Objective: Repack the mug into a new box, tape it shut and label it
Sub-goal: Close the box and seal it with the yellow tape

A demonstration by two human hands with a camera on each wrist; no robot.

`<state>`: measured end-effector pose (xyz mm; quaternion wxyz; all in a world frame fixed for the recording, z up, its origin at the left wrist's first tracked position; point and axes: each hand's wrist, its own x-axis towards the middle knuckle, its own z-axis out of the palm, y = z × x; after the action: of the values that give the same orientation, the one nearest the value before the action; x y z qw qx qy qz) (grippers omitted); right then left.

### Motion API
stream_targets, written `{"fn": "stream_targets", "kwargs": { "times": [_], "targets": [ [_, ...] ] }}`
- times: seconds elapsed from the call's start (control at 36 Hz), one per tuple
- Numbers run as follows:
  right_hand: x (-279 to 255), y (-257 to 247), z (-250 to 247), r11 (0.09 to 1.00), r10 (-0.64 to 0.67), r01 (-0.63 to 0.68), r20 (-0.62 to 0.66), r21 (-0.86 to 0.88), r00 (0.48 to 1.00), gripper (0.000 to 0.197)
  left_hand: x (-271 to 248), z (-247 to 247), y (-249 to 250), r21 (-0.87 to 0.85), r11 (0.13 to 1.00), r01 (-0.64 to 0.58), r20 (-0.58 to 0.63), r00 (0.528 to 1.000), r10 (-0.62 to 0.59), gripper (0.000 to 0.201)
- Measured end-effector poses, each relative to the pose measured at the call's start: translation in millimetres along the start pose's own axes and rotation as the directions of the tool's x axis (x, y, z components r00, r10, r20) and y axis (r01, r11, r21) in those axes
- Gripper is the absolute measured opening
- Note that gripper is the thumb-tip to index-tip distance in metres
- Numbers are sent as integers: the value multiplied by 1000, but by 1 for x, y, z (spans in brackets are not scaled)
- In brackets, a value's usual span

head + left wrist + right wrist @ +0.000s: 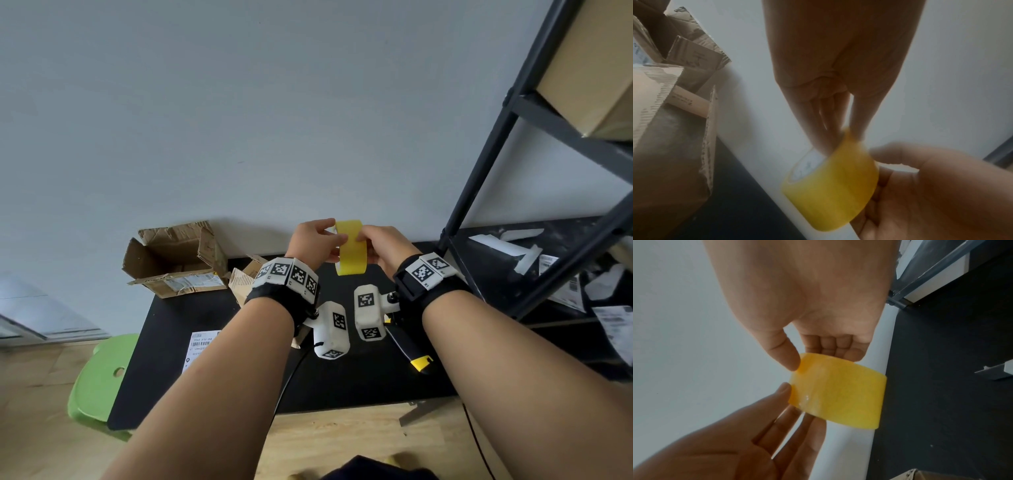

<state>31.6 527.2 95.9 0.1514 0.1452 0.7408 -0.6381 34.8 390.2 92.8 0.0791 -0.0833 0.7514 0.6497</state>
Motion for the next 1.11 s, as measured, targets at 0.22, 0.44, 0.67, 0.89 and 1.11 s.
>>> {"fn": "stream_targets", "kwargs": {
  "times": [0.22, 0.44, 0.67, 0.89, 1.11],
  "targets": [
    [3, 5, 2, 1000, 2, -2, 4, -21, 1000, 18, -5, -2, -2, -18, 1000, 15, -14, 1000, -15, 61],
    [-2, 1, 5, 989, -15, 21, 44, -143, 999, 9, -6, -4, -8, -72, 997, 20, -72, 997, -25, 51],
    [0, 3, 8, 982, -35, 49, 79, -184, 996, 22, -6, -7, -9, -88, 996, 17, -88, 996, -25, 49],
    [3, 0, 8, 998, -26, 26, 7, -60, 1000, 8, -7, -11, -5, -67, 998, -9, -36, 999, 6, 52],
    [3, -4, 8, 993, -30, 31, 6, -117, 1000, 9, -6, -11, -5, -82, 996, 31, 23, 999, -29, 57]
  ]
}}
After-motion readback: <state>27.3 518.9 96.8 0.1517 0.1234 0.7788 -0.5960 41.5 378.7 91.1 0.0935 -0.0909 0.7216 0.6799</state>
